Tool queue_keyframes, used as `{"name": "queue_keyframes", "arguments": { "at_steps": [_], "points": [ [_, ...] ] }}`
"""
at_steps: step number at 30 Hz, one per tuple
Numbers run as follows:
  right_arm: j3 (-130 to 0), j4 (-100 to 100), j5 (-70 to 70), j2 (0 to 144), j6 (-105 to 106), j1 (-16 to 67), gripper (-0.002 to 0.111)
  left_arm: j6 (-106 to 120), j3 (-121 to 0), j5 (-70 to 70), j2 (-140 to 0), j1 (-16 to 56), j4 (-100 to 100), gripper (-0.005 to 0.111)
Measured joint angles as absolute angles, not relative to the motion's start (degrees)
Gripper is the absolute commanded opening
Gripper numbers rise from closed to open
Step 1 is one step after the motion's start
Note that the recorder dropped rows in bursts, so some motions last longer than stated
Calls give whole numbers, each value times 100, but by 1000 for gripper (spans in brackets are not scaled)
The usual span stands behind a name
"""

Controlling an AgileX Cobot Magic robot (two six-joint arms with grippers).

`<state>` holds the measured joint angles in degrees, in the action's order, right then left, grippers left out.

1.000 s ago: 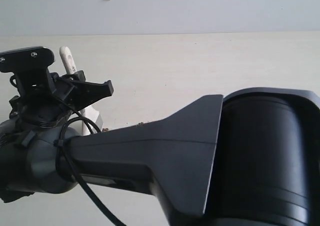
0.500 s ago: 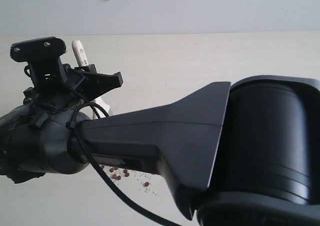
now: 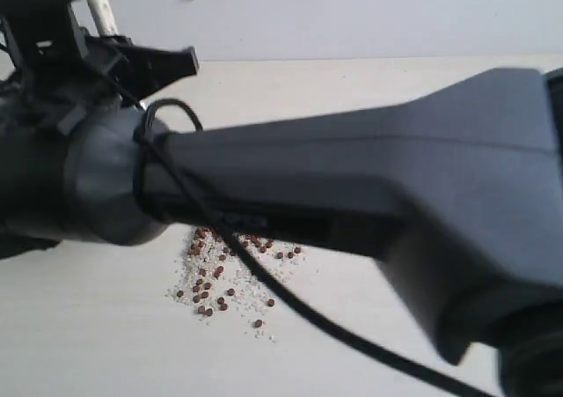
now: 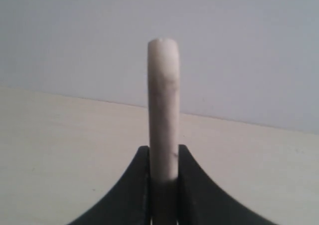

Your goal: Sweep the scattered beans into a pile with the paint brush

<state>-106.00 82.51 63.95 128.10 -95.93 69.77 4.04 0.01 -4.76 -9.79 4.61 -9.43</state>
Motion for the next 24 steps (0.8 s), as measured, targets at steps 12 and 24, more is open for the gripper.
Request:
{"name": "queue_keyframes", "arguments": {
  "at_steps": [12, 24],
  "points": [
    [-10092, 4024, 3319, 10853, -4491, 6289, 0, 404, 1, -476, -979, 461, -943, 0],
    [-6480, 1385, 0, 9082, -1415, 5482, 0, 404, 1, -476, -979, 461, -943, 0]
  ]
}}
